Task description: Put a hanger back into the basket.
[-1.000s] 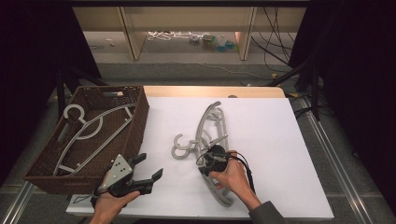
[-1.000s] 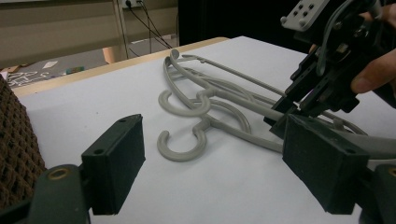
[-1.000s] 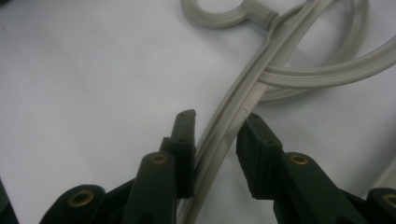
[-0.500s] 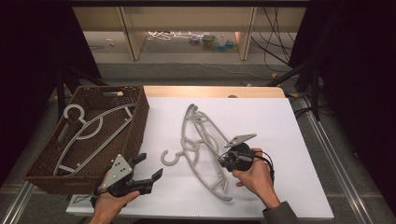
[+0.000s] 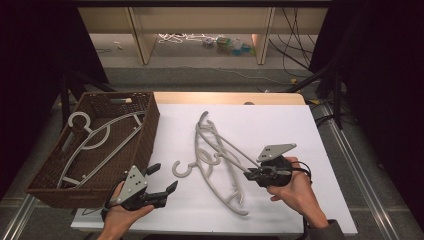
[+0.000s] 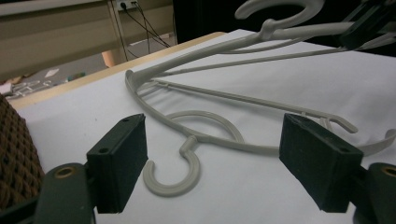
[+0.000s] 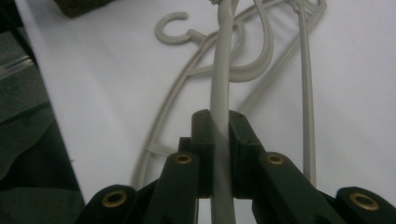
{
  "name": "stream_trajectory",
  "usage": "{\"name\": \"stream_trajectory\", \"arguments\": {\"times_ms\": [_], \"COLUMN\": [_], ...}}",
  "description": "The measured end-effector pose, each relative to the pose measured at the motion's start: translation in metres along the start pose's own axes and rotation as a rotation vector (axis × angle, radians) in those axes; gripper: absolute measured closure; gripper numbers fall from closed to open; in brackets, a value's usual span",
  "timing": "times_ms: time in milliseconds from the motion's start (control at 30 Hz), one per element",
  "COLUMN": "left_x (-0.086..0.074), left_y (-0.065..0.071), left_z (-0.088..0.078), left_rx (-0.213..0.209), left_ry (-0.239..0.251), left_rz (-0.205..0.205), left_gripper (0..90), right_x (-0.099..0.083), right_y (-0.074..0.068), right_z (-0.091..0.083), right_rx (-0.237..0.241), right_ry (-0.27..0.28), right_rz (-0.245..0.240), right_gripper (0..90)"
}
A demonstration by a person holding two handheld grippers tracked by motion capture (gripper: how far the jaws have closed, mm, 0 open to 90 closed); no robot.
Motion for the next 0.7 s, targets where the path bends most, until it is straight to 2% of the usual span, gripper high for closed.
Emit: {"name": "stream_trajectory", "arguments": {"times_ms": [133, 267, 333, 433, 500, 567, 600, 700], "left_x": [0.009, 0.017, 0.020, 0.023, 0.023, 0.023, 0.024, 0.025], "left_y": [0.002, 0.006, 0.010, 0.015, 0.017, 0.019, 0.020, 0.027], "left_z": [0.010, 0.021, 0.029, 0.038, 0.045, 0.051, 0.053, 0.060], "left_rx": [-0.005, -0.004, -0.026, -0.041, -0.023, -0.031, -0.032, -0.077], "left_ry": [-0.007, -0.028, -0.041, -0.078, -0.112, -0.133, -0.140, -0.161], "left_rz": [0.051, 0.138, 0.171, 0.234, 0.274, 0.301, 0.334, 0.360], "left_gripper": [23.7, 23.7, 23.7, 23.4, 23.2, 23.2, 23.1, 24.8], "right_x": [-0.003, -0.006, -0.006, -0.006, -0.006, -0.007, -0.008, -0.007], "right_y": [-0.006, -0.014, -0.019, -0.026, -0.030, -0.034, -0.037, -0.044], "right_z": [-0.013, -0.026, -0.031, -0.034, -0.035, -0.035, -0.035, -0.035], "right_rx": [0.024, 0.084, 0.111, 0.141, 0.150, 0.165, 0.167, 0.194], "right_ry": [0.041, 0.061, 0.069, 0.075, 0.074, 0.066, 0.064, 0.059], "right_rz": [-0.010, -0.012, -0.019, -0.034, -0.044, -0.063, -0.068, -0.091], "right_gripper": [83.3, 83.3, 83.2, 83.2, 83.2, 83.2, 83.2, 83.2]}}
Point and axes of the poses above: each handheld gripper's, and its own axes: z roughly forward along the jaws, x roughly out of its top, y roughly to its right, the point moved 8 cm from there along z, roughly forward along the jaws, and after that the axes turned 11 degrees about -x, right-handed, at the moved point
